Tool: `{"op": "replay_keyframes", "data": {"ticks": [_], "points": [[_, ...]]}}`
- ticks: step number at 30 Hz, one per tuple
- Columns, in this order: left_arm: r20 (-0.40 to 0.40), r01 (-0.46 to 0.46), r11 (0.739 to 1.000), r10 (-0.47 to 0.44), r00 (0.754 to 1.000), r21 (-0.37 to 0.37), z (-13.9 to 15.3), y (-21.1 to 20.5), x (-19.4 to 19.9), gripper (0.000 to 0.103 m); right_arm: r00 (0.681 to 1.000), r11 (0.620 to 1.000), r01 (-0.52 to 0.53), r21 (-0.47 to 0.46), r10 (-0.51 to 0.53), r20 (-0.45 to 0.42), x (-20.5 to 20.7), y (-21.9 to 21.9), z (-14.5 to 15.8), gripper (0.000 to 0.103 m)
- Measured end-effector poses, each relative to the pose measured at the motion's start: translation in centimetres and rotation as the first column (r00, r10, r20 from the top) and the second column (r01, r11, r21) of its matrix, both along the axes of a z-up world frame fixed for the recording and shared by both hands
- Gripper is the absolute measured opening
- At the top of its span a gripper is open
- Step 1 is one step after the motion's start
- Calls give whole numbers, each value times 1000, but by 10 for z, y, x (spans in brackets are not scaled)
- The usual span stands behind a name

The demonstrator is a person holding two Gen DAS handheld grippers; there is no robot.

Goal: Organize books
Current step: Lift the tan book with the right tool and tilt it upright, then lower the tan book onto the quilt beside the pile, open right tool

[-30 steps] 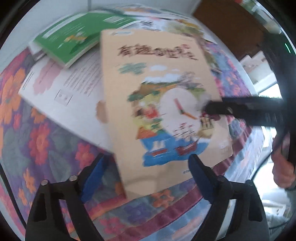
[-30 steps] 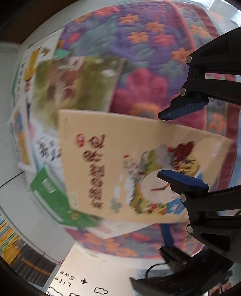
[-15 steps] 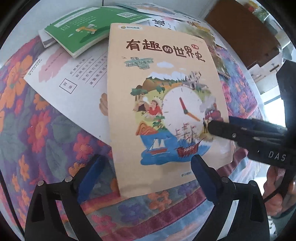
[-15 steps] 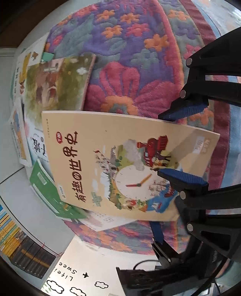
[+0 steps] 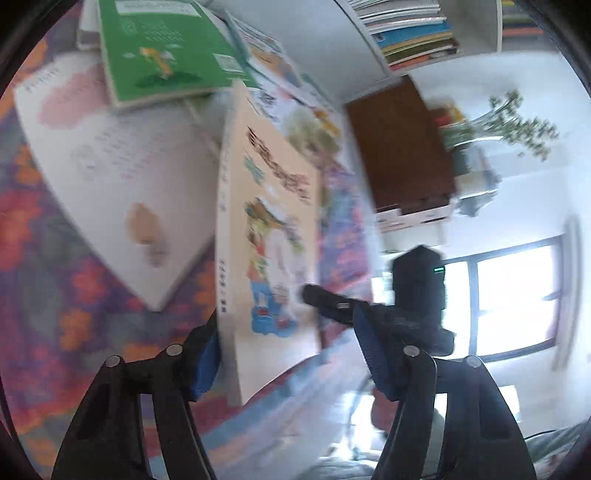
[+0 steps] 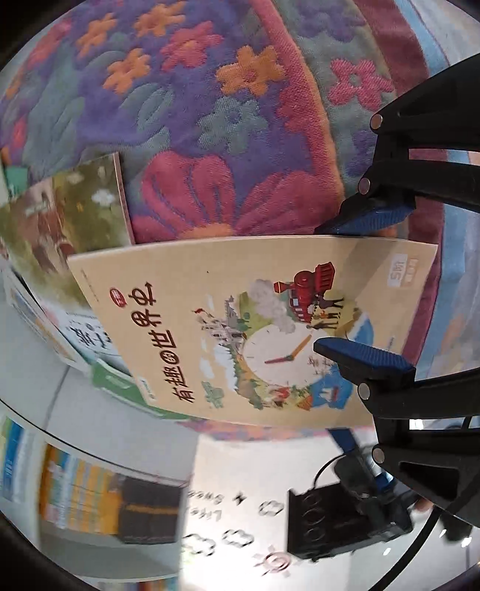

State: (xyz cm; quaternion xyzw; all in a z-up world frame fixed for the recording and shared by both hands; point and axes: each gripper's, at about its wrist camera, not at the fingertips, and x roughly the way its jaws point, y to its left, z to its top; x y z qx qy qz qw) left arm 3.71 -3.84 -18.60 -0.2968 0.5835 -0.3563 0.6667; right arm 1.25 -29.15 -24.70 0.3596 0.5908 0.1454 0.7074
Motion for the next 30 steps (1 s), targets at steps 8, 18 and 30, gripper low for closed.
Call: {"op": "replay_keyframes", "data": {"ticks": [8, 18, 30], "points": [[-96, -67, 994, 75, 993, 84, -32, -21, 17, 13, 1000, 994, 23, 105, -22, -14, -5, -16, -1, 53], [-254, -83, 994, 64, 965, -65, -41, -21, 15, 12, 984, 926, 176, 335, -155, -91, -19, -34, -24, 64], [107, -81, 940, 47, 993, 330, 13, -23, -17, 26, 965, 934, -139, -329, 203, 168, -15, 42, 74, 37]]}}
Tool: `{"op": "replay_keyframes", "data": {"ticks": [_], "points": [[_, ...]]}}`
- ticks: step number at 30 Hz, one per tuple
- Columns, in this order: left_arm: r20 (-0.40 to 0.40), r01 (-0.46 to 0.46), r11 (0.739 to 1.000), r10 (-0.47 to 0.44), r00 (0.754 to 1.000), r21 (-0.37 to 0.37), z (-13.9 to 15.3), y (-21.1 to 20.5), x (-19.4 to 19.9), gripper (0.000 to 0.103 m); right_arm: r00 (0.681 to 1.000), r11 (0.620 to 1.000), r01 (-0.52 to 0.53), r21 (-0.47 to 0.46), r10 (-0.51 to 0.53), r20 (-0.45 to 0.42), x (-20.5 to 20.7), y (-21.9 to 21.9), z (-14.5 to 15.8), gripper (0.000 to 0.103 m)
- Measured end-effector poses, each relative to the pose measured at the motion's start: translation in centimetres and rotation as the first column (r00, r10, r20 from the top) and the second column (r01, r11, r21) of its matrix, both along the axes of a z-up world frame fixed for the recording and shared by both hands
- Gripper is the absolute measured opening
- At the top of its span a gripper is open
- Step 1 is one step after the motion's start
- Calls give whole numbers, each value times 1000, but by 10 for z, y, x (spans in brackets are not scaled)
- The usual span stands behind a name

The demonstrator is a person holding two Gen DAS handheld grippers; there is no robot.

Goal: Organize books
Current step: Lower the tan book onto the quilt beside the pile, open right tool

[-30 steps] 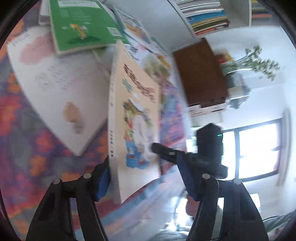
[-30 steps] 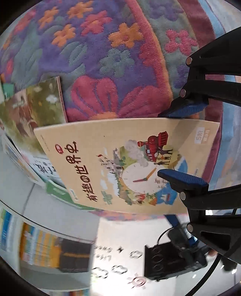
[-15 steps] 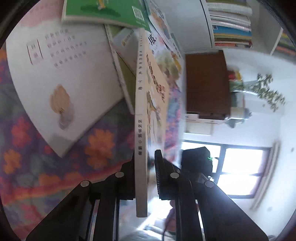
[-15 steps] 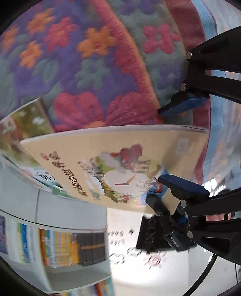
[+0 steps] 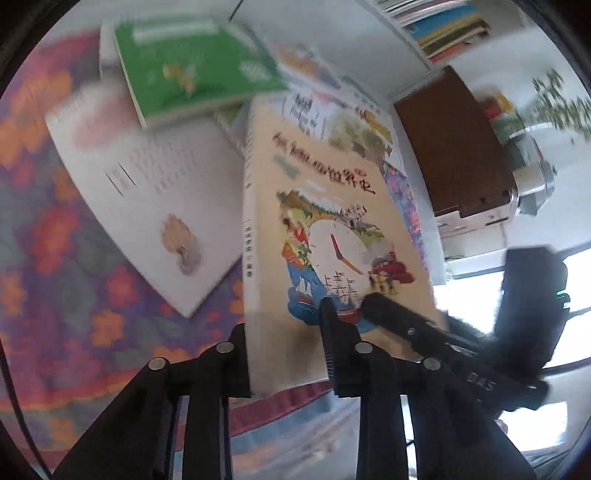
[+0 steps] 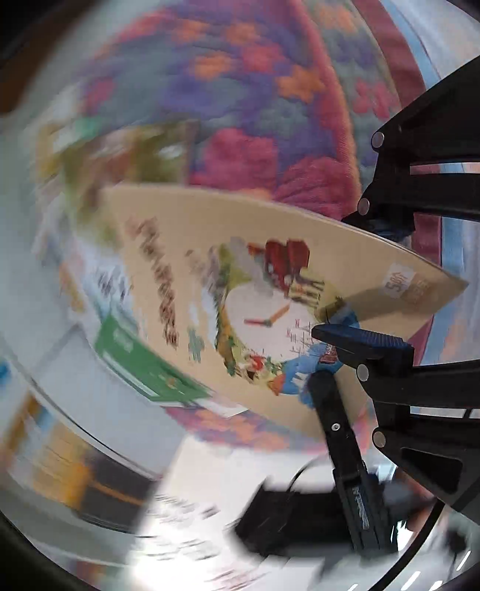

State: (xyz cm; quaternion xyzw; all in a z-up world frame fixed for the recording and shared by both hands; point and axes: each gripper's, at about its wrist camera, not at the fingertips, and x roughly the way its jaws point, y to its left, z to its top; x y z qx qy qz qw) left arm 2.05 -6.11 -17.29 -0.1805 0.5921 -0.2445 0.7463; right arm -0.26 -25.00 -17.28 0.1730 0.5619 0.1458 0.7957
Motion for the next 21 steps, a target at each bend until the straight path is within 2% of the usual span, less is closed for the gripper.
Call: {"op": "replay_keyframes", "data": {"ticks": [2, 4, 6, 9, 11, 15, 18, 21], "points": [[48, -14, 1000, 13, 999, 26, 11, 11, -7, 27, 996, 996, -61, -62, 65, 60, -4, 17, 18, 37], [134, -43, 995, 31, 991, 92, 29, 25, -21, 27, 988, 989, -110, -102, 120, 98, -8, 31, 30, 36], [175, -74, 990, 52, 983, 122, 40, 39, -29, 28, 972, 973, -164, -159, 188, 143, -9, 57, 45, 36], [204, -158, 979, 130, 970, 129, 49, 80, -44, 29, 941, 947, -234, -221, 278, 193, -13, 94, 58, 36], [231, -206, 966, 167, 959, 155, 54, 96, -52, 29, 919, 925, -287, -249, 339, 202, -13, 120, 63, 36], [307, -330, 922, 261, 915, 200, 73, 147, -73, 29, 849, 879, -390, -275, 459, 261, -17, 180, 76, 36], [339, -426, 882, 345, 875, 202, 82, 197, -83, 29, 811, 860, -456, -231, 508, 290, -8, 225, 83, 36], [355, -494, 839, 400, 845, 230, 76, 236, -86, 28, 774, 834, -513, -203, 552, 310, 0, 270, 78, 36]]}}
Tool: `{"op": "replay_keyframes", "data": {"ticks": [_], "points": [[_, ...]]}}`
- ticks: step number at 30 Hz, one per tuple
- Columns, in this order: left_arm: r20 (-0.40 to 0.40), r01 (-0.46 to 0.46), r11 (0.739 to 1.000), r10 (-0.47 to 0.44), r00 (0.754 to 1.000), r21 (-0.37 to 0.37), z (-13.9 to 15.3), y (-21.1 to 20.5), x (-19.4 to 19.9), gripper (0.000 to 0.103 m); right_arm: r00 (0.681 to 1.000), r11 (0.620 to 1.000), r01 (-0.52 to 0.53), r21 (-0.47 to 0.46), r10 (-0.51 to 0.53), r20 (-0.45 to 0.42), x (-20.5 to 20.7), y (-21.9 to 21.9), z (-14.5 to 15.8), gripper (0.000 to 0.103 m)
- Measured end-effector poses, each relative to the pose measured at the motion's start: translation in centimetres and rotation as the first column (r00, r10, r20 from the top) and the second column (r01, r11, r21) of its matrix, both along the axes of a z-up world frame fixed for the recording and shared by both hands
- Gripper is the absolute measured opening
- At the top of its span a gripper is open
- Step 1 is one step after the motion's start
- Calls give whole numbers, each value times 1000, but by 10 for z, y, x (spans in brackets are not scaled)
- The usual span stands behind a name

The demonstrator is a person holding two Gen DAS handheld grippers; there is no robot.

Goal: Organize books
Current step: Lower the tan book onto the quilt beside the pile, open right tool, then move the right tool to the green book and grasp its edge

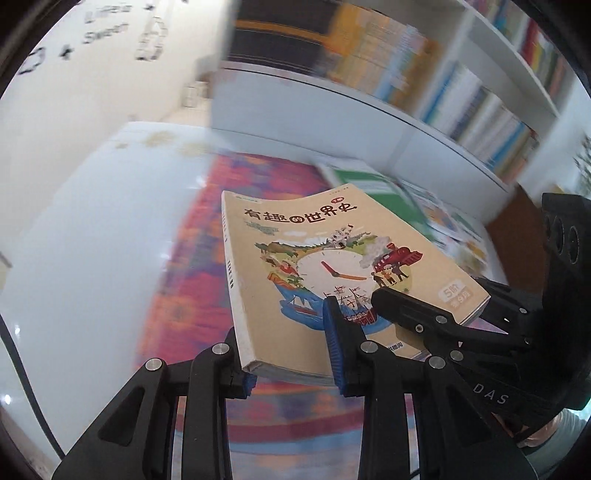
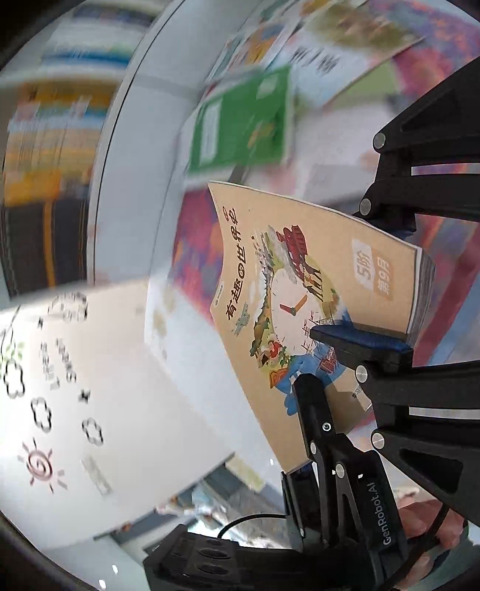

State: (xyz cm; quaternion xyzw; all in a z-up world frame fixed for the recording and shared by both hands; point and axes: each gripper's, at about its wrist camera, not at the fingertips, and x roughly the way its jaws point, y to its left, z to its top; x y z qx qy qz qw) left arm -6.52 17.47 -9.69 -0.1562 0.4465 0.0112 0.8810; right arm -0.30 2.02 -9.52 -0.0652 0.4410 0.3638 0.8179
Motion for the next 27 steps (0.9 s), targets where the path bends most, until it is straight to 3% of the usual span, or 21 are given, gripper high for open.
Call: {"op": "replay_keyframes", "data": {"ticks": [7, 10, 15, 17, 19, 21, 24, 27], "points": [[-40, -73, 995, 76, 996, 60, -44, 44, 11, 29, 997, 997, -63, -33, 61, -41, 16, 80, -43, 36], [-47, -58, 997, 61, 997, 54, -58, 49, 22, 29, 996, 999, -28, -45, 25, -81, 22, 88, -61, 36], [-36, -40, 998, 41, 999, 40, -69, 59, 41, 30, 997, 997, 53, -48, -56, -55, 29, 92, -70, 38], [-61, -45, 999, 45, 997, -1, -77, 69, 44, 34, 995, 996, 78, -52, -81, -60, 36, 97, -77, 39], [-139, -65, 997, 59, 988, -42, -94, 79, 46, 45, 990, 993, 100, -68, -106, -88, 39, 98, -86, 43], [-216, -98, 995, 96, 972, -1, -108, 84, 39, 44, 983, 991, 102, -83, -114, -146, 37, 96, -95, 45], [-259, -130, 990, 141, 956, 57, -118, 90, 20, 44, 976, 981, 73, -178, -107, -189, 25, 95, -112, 51], [-295, -161, 981, 186, 937, 108, -120, 95, -3, 44, 965, 983, 32, -181, -78, -249, 10, 83, -118, 52]]}}
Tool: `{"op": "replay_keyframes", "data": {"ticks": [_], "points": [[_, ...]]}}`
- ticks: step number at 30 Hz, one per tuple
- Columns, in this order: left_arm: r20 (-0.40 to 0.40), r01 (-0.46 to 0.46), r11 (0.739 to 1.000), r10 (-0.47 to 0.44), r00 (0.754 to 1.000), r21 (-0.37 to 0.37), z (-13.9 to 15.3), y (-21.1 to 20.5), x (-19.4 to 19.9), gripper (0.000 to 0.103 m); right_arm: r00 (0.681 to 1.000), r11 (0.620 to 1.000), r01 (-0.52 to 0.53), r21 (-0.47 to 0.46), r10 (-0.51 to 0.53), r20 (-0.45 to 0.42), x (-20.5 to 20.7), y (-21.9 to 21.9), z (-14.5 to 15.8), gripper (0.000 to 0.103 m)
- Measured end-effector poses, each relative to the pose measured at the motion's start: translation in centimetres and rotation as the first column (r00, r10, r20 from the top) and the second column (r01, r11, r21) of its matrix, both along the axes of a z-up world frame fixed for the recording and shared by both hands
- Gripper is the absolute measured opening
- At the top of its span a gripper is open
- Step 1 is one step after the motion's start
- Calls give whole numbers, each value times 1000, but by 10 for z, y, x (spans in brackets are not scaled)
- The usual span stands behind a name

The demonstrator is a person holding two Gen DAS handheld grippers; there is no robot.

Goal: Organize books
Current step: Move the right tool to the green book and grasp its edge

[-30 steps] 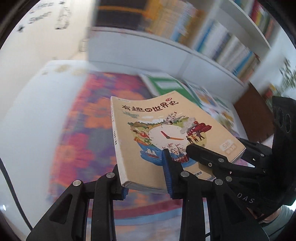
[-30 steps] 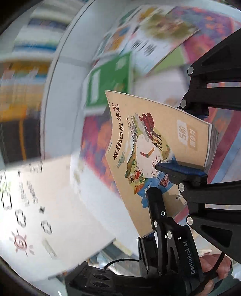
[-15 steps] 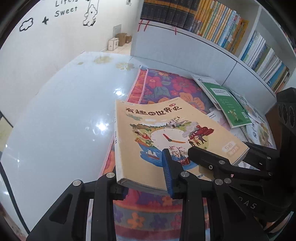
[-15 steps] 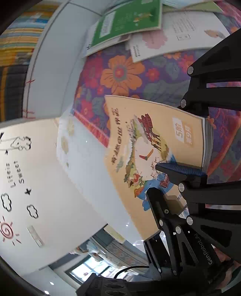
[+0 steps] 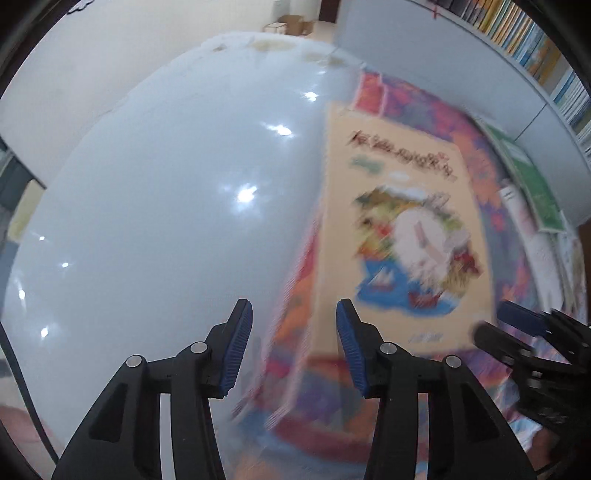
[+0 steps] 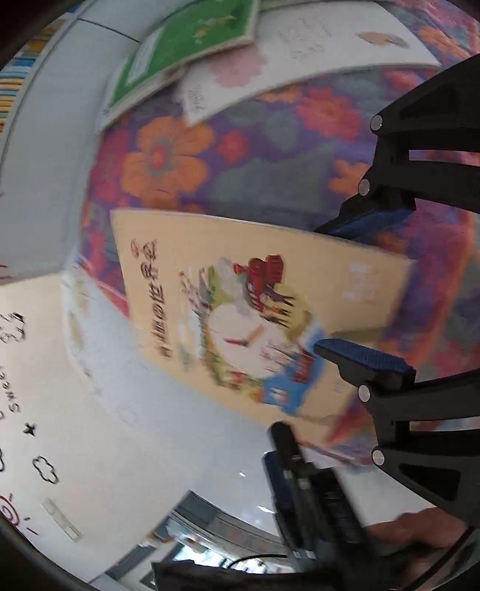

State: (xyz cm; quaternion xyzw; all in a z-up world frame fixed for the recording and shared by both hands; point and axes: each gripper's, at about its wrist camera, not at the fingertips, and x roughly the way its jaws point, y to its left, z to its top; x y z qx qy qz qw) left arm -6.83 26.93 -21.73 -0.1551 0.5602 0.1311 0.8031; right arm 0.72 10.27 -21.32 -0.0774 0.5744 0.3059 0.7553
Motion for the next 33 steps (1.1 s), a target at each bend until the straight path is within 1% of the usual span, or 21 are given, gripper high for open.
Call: {"op": "replay_keyframes", "data": {"ticks": [2, 4, 7, 10, 12, 13, 14, 15, 16, 17, 18, 19, 20, 22, 23, 25, 27, 29, 30, 31, 33], "points": [[2, -11, 1000, 11, 1000, -8, 4, 1, -12, 44, 999, 1000, -24, 15, 25, -47, -15, -16, 1, 52], [46, 3, 1000, -2, 999, -20, 19, -7, -23, 44, 999, 1000, -25, -6, 24, -45, -27, -33, 4, 53], [126, 40, 999, -36, 991, -30, 44, -27, -28, 44, 998, 999, 22, -30, -24, -55, -39, -69, 11, 53], [220, 127, 990, -113, 969, -53, 76, -65, -21, 44, 993, 994, 107, -36, -108, -48, -37, -109, 22, 53], [281, 191, 981, -174, 944, -32, 99, -101, -10, 46, 986, 986, 166, -28, -166, -15, -28, -135, 33, 53], [308, 220, 975, -199, 930, -33, 108, -117, -2, 46, 982, 981, 191, -21, -191, 3, -24, -146, 40, 53], [326, 241, 970, -216, 920, -37, 115, -129, 6, 49, 974, 974, 227, -9, -227, 23, -17, -162, 48, 54], [348, 272, 961, -240, 906, -47, 123, -146, 15, 68, 968, 968, 250, 2, -250, 34, -11, -173, 53, 54], [365, 296, 953, -256, 895, -57, 131, -158, 23, 81, 961, 962, 271, 16, -272, 46, -5, -187, 58, 56], [387, 307, 950, -260, 885, -63, 137, -171, 31, 96, 953, 955, 295, 34, -296, 67, 1, -204, 67, 59], [415, 309, 949, -257, 873, -61, 144, -182, 39, 98, 947, 951, 308, 42, -310, 84, 5, -215, 73, 72], [428, 310, 949, -256, 867, -62, 147, -188, 44, 98, 941, 947, 318, 51, -321, 103, 10, -227, 79, 83], [438, 318, 945, -253, 863, -80, 152, -202, 55, 98, 935, 944, 324, 67, -330, 126, 17, -245, 86, 84], [433, 318, 941, -241, 868, -112, 151, -221, 75, 98, 929, 940, 331, 79, -340, 145, 33, -264, 93, 84], [430, 311, 944, -236, 871, -112, 151, -226, 81, 98, 926, 937, 336, 92, -347, 147, 43, -276, 96, 84], [398, 264, 961, -211, 893, -83, 144, -243, 105, 93, 923, 929, 345, 134, -362, 131, 69, -296, 98, 84], [356, 258, 962, -210, 911, -93, 131, -256, 130, 65, 918, 919, 360, 160, -379, 117, 101, -313, 98, 84], [312, 266, 958, -223, 924, -106, 118, -266, 151, 55, 912, 913, 379, 154, -396, 105, 136, -317, 90, 84], [296, 270, 957, -227, 928, -111, 113, -269, 159, 55, 910, 910, 389, 146, -404, 90, 149, -316, 83, 79], [282, 270, 956, -230, 931, -112, 107, -273, 168, 55, 909, 904, 403, 140, -414, 58, 166, -316, 74, 66], [242, 258, 960, -226, 943, -110, 87, -277, 190, 55, 901, 892, 429, 141, -433, -3, 193, -319, 57, 57]]}}
